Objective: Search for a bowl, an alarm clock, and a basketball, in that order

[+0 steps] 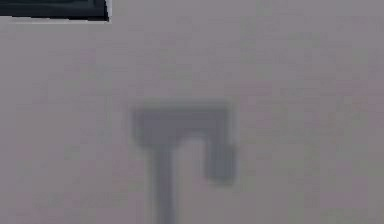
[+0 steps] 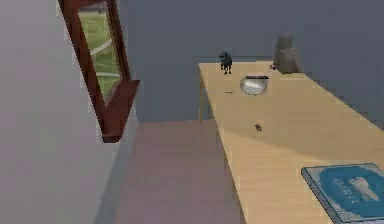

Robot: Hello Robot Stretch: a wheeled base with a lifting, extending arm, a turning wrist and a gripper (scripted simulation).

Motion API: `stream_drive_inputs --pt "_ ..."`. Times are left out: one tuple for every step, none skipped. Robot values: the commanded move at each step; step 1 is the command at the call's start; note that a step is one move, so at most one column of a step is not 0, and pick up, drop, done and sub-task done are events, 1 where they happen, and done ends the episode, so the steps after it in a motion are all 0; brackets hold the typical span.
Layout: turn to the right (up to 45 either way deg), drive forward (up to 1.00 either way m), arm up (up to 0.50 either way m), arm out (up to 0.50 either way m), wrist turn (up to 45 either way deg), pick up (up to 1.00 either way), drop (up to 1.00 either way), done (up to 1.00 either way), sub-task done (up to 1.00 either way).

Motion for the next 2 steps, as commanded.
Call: stream_drive_inputs --pt "45.0 0.0 0.0 0.0 0.0 0.0 0.0 0.0 0.0" --pt "30.0 0.0 0.0 0.0 0.0 0.0 0.0 0.0 0.0"
